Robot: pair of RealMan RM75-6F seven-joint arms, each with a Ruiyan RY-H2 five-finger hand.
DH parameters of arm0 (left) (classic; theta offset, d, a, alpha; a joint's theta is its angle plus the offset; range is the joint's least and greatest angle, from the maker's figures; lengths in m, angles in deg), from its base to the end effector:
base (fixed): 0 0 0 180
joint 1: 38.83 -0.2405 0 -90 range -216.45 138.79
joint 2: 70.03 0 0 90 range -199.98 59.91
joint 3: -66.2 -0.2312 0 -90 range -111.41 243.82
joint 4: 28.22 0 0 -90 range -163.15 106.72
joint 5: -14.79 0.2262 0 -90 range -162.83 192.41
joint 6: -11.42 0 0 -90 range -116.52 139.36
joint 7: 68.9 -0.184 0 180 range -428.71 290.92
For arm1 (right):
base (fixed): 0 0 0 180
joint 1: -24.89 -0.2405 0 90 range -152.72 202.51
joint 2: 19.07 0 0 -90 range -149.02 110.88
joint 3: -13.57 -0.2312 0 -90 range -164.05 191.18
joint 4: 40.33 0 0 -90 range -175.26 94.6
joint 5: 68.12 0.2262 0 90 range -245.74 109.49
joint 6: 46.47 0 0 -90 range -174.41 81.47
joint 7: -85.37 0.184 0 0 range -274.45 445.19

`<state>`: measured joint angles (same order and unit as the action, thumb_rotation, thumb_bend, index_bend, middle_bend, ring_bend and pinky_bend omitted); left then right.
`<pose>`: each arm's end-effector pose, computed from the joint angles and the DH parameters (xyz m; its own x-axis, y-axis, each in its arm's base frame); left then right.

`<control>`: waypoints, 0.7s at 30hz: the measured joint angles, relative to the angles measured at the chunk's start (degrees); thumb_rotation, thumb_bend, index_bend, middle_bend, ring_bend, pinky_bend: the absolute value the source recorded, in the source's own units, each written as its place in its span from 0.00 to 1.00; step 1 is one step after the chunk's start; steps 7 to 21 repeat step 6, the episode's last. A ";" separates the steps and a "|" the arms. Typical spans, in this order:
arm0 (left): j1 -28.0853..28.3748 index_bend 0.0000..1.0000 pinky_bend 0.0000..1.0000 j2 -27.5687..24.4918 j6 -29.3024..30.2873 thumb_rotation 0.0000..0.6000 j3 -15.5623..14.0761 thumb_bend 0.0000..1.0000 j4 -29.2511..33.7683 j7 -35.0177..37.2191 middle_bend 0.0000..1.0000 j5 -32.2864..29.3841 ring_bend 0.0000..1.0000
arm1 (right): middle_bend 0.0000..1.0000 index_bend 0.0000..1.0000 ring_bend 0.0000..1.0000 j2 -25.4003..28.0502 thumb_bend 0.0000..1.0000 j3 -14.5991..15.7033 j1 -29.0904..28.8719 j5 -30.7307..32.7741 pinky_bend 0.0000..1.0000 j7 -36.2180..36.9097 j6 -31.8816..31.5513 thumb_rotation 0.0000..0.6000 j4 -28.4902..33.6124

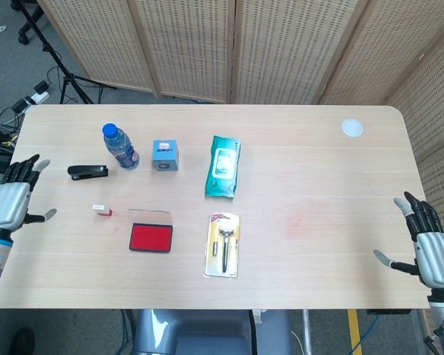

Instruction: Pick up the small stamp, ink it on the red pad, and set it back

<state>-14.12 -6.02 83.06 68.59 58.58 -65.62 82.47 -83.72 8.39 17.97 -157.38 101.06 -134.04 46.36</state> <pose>-0.2922 0.3250 0.1324 0.3830 0.0759 0.9206 0.9229 0.0105 -0.3848 -0.2888 -0.2407 0.1512 0.2156 0.0775 0.9734 -0.9682 -0.1130 0.2234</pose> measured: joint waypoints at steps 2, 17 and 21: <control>-3.14 0.00 0.00 2.01 3.64 1.00 0.05 0.18 -1.61 2.04 0.00 1.07 0.00 | 0.00 0.00 0.00 0.00 0.00 0.05 0.03 -0.05 0.00 0.02 -0.03 1.00 0.00; -6.51 0.00 0.00 5.51 6.92 1.00 0.21 0.20 -4.69 5.19 0.00 2.67 0.00 | 0.00 0.00 0.00 0.06 0.00 0.10 0.07 -0.28 0.00 0.29 -0.24 1.00 0.05; -6.51 0.00 0.00 5.51 6.92 1.00 0.21 0.20 -4.69 5.19 0.00 2.67 0.00 | 0.00 0.00 0.00 0.06 0.00 0.10 0.07 -0.28 0.00 0.29 -0.24 1.00 0.05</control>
